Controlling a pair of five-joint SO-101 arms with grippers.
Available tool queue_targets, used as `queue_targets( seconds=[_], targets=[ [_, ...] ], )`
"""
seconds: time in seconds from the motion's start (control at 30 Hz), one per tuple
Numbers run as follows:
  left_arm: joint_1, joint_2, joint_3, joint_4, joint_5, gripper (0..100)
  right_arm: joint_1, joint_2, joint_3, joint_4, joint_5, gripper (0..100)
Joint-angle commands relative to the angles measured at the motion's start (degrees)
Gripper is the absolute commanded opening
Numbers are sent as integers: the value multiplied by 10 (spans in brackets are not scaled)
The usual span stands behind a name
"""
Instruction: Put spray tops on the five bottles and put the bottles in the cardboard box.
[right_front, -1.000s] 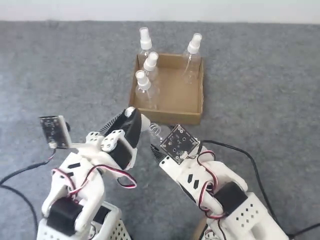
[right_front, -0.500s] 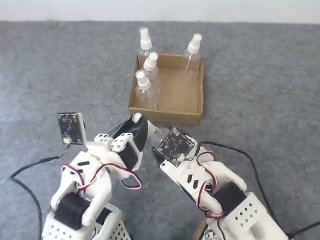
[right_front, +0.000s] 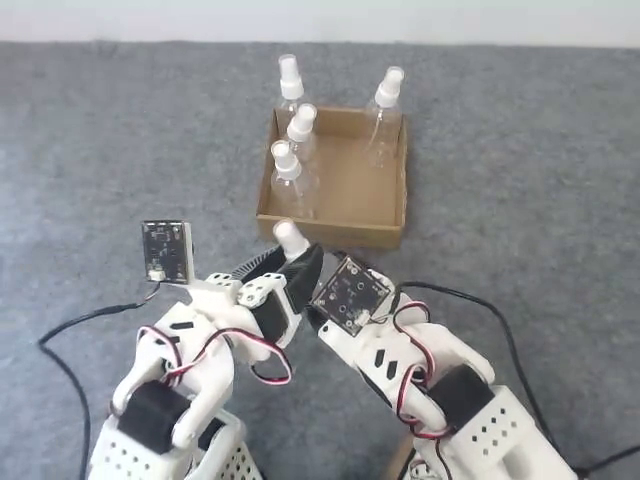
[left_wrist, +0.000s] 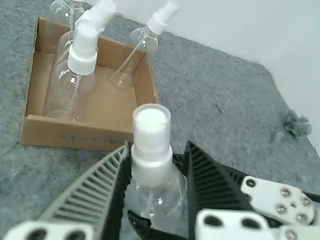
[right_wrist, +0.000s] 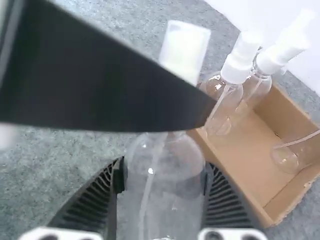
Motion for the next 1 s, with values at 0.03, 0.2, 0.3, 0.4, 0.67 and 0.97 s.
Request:
queue_targets(
  seconds=[0.03,0.2,0.3,0.4,0.67,0.97],
  targets=[
    [-1,-8,-36,7,-3,160,7,-14,-4,-15,6,80],
    [-1,-8,-91,47,-3,160,7,-14,-4,-15,6,80],
    [-2,-8,-112,62,-3,160,8,-14,-4,-15,6,80],
    [-27,-8,-129,66,-4,160,8,-14,-4,-15,6,80],
    [-151,-8,-195,62,-6,160,8,-14,-8,-16,6,80],
    [-248,-8,-173,62,-3,156,7,-15,-16,-39,6,80]
  ],
)
